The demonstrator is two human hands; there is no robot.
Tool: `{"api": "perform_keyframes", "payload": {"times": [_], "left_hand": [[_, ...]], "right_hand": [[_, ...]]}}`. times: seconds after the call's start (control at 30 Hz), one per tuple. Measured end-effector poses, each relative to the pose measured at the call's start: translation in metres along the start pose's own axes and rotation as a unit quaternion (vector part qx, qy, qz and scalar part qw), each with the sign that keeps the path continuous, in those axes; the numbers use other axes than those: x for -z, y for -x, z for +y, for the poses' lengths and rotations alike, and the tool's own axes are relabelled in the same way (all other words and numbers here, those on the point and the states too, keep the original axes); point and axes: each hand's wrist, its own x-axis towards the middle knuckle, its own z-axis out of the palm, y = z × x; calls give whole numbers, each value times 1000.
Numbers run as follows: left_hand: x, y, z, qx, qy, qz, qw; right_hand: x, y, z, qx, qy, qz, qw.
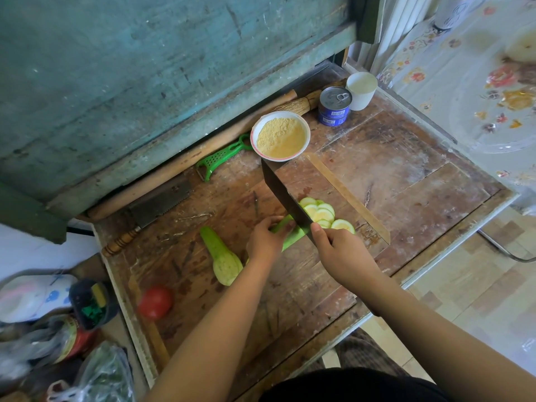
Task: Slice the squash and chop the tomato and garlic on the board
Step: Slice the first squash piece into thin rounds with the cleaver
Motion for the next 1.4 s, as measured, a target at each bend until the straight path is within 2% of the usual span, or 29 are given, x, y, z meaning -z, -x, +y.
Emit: {"api": "perform_keyframes", "payload": {"times": [0.7, 0.87, 1.1, 1.2, 1.4], "left_hand": [[-1, 3, 1, 15, 5, 3, 1000], [-1, 5, 1, -8, -19, 7, 1000], [2, 7, 3, -32, -118, -1, 993], [3, 6, 2, -21, -106, -25, 994], [3, 5, -1, -20, -61, -23, 998]], "right_hand": [[-10, -22, 8, -49, -18, -31, 998], [-19, -31, 15, -70, -24, -39, 997], [-18, -26, 17, -37, 0, -34, 999], [-11, -17, 14, -18, 10, -22, 1000], [-1, -1, 5, 1, 22, -13, 1000]]}}
